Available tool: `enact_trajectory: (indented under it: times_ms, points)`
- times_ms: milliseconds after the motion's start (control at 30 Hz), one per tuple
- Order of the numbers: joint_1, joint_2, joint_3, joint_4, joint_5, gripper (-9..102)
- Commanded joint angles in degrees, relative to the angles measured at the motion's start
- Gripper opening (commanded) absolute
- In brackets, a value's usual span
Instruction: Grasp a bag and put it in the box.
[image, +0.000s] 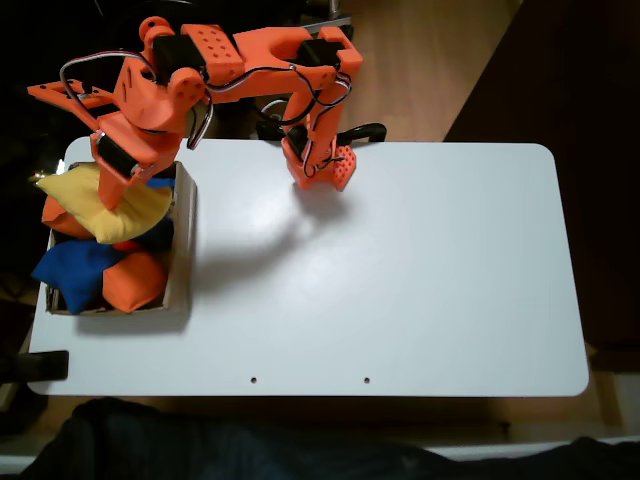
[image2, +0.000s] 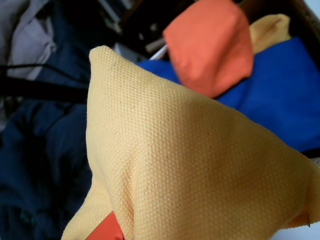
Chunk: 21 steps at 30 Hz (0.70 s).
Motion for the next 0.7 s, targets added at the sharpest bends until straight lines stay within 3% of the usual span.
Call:
enact_trajectory:
  times_ms: [0,667]
  points:
    - [1.3,-0.2,-1.8,-2.9,-0.3,0]
    - [4.9,-11.9,-7.6,-5.4,-0.1,0]
